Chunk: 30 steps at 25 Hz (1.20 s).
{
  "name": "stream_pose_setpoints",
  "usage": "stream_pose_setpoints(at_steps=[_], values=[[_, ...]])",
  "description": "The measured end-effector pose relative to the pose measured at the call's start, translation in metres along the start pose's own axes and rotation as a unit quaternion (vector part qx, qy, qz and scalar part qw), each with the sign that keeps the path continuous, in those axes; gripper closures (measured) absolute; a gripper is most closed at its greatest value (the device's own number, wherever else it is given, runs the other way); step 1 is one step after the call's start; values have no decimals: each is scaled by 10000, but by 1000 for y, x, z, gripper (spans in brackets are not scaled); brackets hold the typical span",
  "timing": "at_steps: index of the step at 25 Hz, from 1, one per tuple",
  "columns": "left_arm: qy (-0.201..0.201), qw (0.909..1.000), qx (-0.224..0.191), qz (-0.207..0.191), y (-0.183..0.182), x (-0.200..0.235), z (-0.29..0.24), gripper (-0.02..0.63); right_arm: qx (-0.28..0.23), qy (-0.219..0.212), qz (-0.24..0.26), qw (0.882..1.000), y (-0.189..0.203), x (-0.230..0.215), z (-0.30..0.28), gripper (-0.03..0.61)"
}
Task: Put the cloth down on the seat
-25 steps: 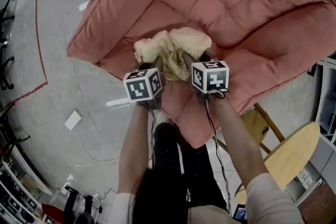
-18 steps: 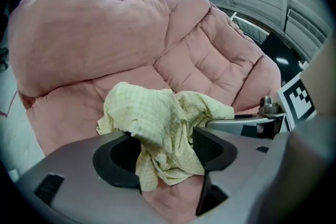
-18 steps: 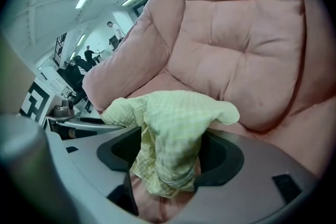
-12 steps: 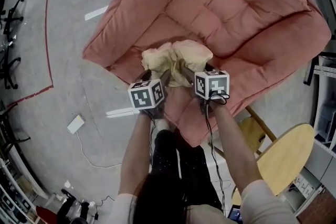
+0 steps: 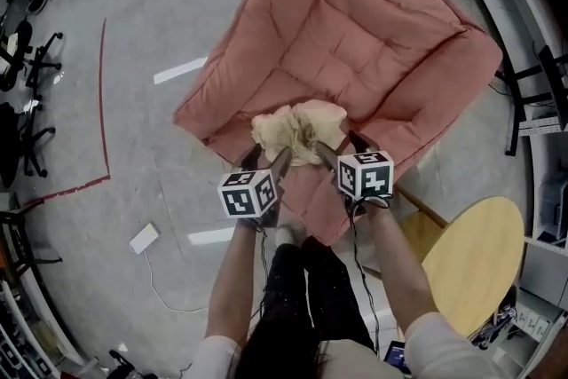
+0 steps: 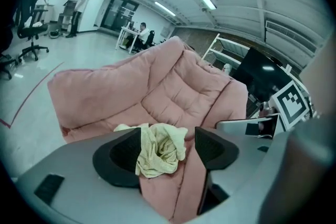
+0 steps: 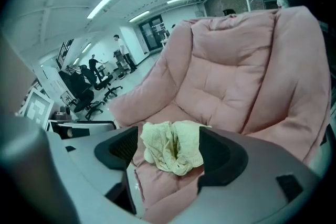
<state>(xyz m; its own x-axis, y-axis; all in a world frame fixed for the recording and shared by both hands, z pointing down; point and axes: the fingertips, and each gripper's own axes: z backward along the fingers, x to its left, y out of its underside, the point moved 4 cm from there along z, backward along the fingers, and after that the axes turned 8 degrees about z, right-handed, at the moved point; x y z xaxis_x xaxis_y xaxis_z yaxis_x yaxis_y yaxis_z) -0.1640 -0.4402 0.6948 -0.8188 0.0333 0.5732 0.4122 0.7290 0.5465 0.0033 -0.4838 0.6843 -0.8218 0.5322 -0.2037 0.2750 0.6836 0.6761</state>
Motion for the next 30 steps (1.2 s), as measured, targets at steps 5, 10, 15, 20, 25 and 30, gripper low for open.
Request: stream_pose_setpoints(at_steps=[5,10,15,20,25,30], values=[[199,9985,-394,-331,-23,-50,55,285,-391,70,549,9977,-35,37,64,232],[479,9949,-756,-470,-38,-89,110,285,-1005,137,396,9941,-67,65,124,232],[545,9874,-1220,-842,-53,-124,170,310,-1693,-251,266,9849,-92,96,189,233],[639,9781,-1712,-998,-63,-152,225,347,-2252,-509,332,9724,-110,132,243,236],[695,9678,-2034,-1312,-58,-183,265,405,-2359,-463,569,9690,-110,157,279,295],[746,9579,-2301,-1545,-53,-215,297,467,-2614,-294,962,9600,-116,181,308,388]])
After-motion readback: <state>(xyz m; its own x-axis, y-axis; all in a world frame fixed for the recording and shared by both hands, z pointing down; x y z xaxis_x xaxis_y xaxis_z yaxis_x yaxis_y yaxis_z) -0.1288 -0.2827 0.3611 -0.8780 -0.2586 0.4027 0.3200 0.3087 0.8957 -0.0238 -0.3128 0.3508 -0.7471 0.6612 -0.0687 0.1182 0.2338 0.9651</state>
